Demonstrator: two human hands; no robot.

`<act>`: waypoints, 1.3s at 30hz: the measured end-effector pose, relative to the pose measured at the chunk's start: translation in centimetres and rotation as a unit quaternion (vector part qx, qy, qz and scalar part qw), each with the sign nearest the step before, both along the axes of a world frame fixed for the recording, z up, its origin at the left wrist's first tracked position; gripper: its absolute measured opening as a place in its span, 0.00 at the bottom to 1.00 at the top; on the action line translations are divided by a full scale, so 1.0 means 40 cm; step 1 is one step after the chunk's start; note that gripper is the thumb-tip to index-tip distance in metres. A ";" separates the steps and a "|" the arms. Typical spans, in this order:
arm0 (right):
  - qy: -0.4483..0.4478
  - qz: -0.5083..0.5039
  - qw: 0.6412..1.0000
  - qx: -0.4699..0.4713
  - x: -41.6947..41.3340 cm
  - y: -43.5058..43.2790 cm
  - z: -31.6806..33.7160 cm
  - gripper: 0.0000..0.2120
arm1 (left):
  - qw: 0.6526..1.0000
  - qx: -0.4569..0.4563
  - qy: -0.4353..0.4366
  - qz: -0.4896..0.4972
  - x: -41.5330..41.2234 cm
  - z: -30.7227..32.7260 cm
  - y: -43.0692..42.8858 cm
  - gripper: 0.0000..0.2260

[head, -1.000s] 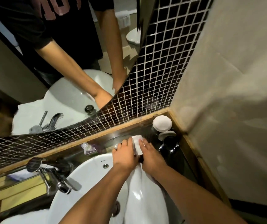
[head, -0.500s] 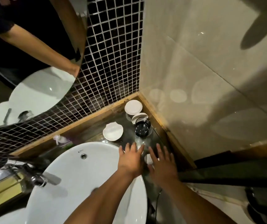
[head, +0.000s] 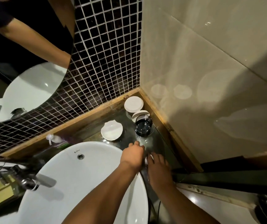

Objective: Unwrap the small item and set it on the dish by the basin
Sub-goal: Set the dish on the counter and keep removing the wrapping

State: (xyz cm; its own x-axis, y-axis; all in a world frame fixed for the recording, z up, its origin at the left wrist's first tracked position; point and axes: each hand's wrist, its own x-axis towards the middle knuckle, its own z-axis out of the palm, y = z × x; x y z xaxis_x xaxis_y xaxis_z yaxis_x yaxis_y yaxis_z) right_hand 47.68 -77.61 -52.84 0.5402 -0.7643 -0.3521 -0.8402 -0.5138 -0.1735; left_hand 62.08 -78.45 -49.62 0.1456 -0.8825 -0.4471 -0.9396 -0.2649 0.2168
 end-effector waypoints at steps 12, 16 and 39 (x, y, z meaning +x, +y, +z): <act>-0.158 -0.031 0.987 0.024 0.073 -0.081 0.056 0.23 | 0.997 -0.079 0.007 0.004 0.149 0.077 -0.017 0.17; -0.232 -0.049 0.971 0.017 0.186 -0.109 0.116 0.22 | 0.987 -0.119 0.006 0.110 0.286 0.142 -0.012 0.20; -0.238 -0.068 0.967 0.052 0.383 -0.157 0.092 0.16 | 0.984 -0.127 -0.024 0.119 0.408 0.023 -0.007 0.17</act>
State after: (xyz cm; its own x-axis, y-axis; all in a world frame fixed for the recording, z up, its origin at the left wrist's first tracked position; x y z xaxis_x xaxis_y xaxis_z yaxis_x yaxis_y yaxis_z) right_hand 62.99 -83.90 -49.16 0.5568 -0.8137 -0.1671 -0.7106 -0.3625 -0.6030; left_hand 78.39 -78.74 -48.69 0.3768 -0.9037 -0.2035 -0.8684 -0.4211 0.2618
